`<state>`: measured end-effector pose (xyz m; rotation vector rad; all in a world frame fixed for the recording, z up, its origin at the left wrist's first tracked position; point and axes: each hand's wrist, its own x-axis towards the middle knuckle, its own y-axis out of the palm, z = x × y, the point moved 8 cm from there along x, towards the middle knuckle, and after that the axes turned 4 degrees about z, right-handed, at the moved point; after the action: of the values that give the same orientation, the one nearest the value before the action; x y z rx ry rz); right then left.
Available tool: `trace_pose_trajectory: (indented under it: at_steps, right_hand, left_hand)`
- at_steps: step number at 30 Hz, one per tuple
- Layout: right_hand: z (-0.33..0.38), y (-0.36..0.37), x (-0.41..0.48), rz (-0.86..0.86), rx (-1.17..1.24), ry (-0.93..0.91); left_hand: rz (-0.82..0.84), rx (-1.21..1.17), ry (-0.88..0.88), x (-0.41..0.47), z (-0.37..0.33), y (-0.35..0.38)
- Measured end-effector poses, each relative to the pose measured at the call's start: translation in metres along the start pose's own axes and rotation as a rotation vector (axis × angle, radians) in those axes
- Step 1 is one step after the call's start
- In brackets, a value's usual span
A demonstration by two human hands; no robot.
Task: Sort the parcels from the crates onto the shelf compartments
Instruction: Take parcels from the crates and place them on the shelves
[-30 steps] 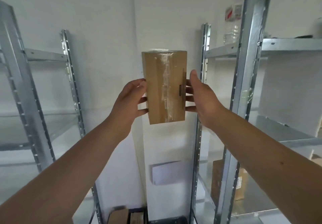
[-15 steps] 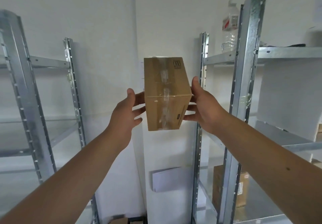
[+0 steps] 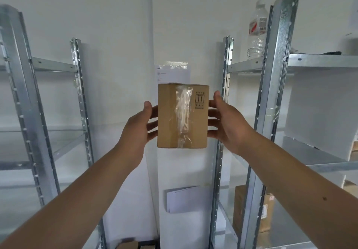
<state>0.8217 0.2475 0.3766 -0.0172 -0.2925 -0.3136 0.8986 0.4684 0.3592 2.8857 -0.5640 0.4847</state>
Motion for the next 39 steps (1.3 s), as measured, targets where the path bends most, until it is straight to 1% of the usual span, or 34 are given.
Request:
trace_pose_trajectory:
  at_steps: [7,16,21,27,30,34,39]
  right_hand:
    - [-0.002,-0.003,-0.003,0.011,-0.046,-0.02]
    - [-0.008,-0.004,-0.003,0.017,0.007,-0.011]
    - [-0.012,-0.007,-0.003,-0.002,0.135,0.023]
    - [-0.014,-0.005,-0.006,0.023,0.094,-0.015]
    - [-0.016,-0.003,-0.007,0.036,0.139,-0.031]
    - [-0.019,-0.005,-0.005,0.009,0.199,-0.04]
    - [-0.029,-0.005,-0.001,-0.003,0.214,-0.023]
  left_hand:
    - [-0.011,0.038,-0.002,0.002,0.003,0.002]
    - [0.004,0.017,-0.005,0.0,0.008,0.007]
    - [0.036,0.004,-0.002,0.0,0.011,0.008]
    - [0.053,0.009,0.012,0.0,0.013,0.012]
    - [0.05,0.008,0.012,0.001,0.016,0.011]
    - [0.064,0.003,0.009,0.003,0.018,0.011]
    - [0.109,0.007,0.057,0.003,0.019,0.011]
